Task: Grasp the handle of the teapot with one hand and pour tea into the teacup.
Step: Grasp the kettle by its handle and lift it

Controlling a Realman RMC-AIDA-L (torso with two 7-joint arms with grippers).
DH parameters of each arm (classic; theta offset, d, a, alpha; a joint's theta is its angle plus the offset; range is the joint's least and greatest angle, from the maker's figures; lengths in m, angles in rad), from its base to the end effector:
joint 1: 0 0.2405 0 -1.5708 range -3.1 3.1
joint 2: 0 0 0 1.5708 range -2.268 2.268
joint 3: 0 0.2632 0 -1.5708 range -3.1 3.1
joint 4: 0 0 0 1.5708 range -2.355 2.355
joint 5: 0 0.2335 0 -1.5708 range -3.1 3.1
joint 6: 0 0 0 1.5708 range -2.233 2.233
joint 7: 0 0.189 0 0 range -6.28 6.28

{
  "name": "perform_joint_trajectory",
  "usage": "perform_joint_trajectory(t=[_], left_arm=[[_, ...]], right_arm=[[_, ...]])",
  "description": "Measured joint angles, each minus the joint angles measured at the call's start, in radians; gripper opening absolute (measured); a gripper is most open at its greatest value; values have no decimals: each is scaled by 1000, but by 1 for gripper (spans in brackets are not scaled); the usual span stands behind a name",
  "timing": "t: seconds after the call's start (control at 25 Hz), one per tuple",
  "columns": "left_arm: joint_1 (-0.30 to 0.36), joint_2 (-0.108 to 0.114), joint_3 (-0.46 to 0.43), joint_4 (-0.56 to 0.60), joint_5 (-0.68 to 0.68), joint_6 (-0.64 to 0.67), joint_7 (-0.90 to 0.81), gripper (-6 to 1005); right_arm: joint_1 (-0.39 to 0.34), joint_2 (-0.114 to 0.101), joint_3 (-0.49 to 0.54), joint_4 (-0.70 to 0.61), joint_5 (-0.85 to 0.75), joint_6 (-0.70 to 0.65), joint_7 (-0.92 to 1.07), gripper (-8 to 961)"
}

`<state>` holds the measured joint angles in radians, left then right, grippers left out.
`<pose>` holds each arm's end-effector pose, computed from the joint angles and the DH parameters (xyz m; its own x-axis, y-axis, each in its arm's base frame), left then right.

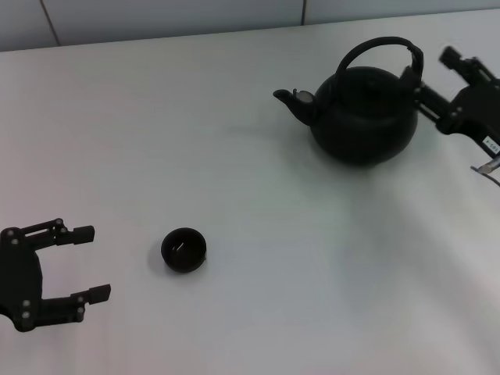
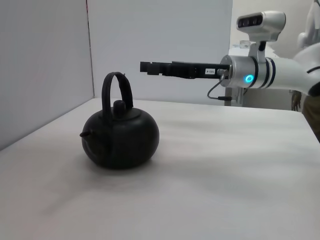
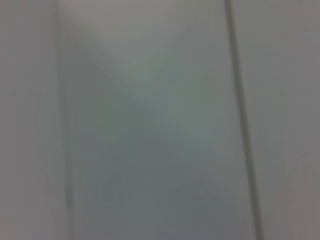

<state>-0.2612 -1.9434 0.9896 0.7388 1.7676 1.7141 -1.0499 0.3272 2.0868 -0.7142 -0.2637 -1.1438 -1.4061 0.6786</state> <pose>-0.3139 0.2851 -0.0054 0.9020 0.0816 0.4239 0.1737 -0.9676 -0.1833 0.3378 0.3493 -0.0078 0.6084 0.0428 -0.7925 -0.6924 -0.4594 -0.5563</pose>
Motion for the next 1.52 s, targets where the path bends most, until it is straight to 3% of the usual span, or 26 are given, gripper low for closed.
perform_joint_trajectory(t=[0.16,0.6,0.84,1.52], left_arm=[[2,2,-2,0,2,-1,-1,791],[-16,-8,-60,-1,73,-5,-2,791],[-17,-10,-65,-1,76,-9,-2,791],[-20,-14,-75,-10,75,-27,-2,791]], right_arm=[[14,-1,5,55,84,66,-58,792],[73,-2,17,91,89,175,-53,791],[137,-2,29,110,90,302,-51,791],[158,-3,88,130,90,326,-49,792]])
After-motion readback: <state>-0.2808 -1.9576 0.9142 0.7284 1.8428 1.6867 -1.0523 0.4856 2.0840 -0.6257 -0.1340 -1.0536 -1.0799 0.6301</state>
